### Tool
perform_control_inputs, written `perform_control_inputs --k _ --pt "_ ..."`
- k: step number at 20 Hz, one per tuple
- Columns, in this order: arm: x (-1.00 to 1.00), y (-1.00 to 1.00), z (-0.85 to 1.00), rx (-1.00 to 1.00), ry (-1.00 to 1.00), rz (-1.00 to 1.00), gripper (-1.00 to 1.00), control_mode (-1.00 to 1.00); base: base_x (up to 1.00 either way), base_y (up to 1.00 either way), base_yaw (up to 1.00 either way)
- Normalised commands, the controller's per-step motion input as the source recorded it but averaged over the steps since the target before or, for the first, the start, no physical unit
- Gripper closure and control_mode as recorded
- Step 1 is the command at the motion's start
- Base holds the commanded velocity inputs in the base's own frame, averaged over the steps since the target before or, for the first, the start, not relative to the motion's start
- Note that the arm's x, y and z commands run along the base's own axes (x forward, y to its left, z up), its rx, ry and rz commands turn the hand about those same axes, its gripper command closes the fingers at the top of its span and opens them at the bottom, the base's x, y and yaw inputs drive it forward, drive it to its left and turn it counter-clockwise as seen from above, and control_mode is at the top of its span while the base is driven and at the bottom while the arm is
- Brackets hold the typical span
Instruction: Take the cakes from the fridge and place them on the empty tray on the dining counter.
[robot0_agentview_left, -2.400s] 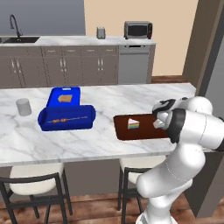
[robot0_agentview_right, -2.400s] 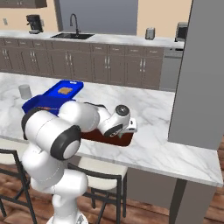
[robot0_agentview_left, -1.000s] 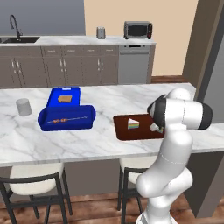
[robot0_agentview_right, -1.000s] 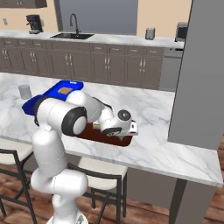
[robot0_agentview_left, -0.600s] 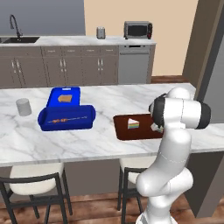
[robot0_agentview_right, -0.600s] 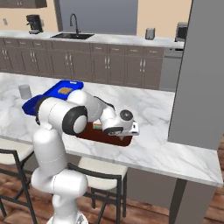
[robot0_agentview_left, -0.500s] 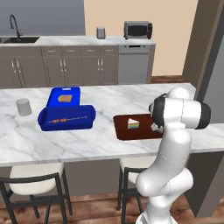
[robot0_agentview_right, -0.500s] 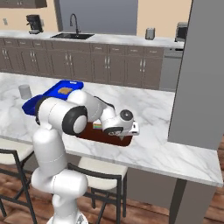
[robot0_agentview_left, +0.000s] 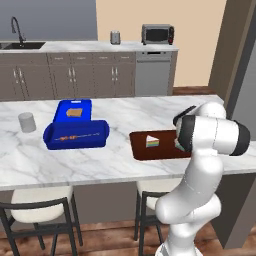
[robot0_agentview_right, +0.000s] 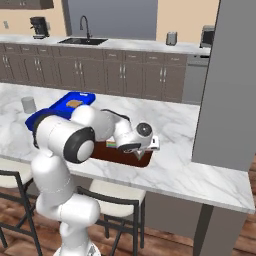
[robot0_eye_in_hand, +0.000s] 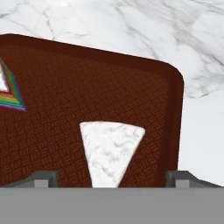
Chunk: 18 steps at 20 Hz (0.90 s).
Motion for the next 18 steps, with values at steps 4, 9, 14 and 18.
perform_control_inputs --k 4,9,14,18 --pt "-0.47 0.09 0.97 0.00 -0.01 0.00 -1.00 -1.00 0.00 0.00 0.00" --pt "-0.35 0.13 1.00 -0.05 0.00 0.00 -1.00 -1.00 0.00 0.00 0.00" --pt "-0.79 0.21 1.00 0.02 0.08 -0.01 -1.00 -1.00 0.00 0.00 0.00" --pt "-1.00 0.10 1.00 0.23 0.01 0.00 -1.00 -1.00 0.00 0.00 0.00"
